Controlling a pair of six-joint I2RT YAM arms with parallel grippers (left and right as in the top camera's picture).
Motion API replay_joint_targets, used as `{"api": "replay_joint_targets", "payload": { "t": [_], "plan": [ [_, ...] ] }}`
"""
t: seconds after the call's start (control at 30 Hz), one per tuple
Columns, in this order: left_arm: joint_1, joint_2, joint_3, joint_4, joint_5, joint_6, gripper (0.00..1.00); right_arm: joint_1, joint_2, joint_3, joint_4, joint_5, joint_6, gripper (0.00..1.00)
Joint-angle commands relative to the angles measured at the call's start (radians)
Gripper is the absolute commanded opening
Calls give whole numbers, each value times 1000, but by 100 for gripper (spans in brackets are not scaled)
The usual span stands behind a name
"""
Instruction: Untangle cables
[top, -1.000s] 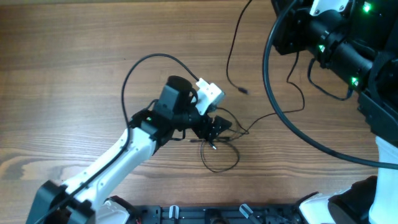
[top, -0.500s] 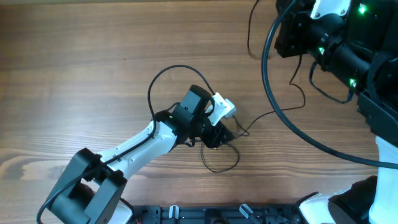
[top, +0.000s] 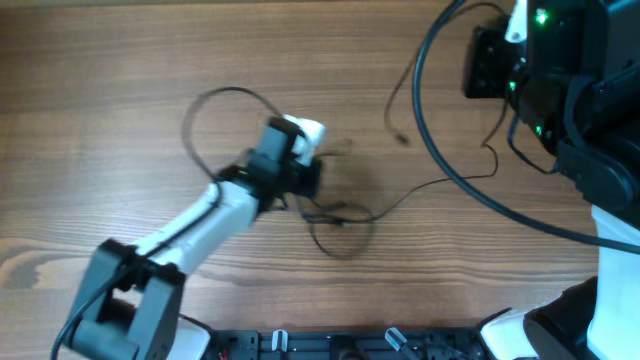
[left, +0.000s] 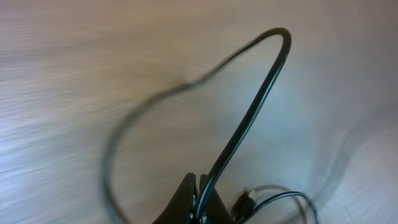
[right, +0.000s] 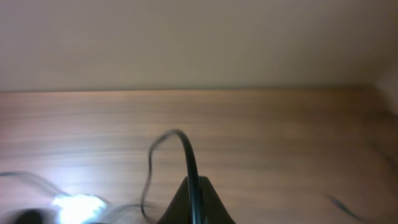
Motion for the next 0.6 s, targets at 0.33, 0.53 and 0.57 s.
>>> {"api": "replay_joint_targets", "payload": {
  "t": [0.33,0.53,0.57],
  "plan": [
    [471,-145,8,-269,-84,-169,4,-148,9,1,-81,361,195,4],
    [480,-145,8,-284,-69,-169,4,-195,23,1,-81,247,192,4],
    [477,-145,8,-287,-65,-169,4,-201,29,1,-80,249,189,4]
  ]
}}
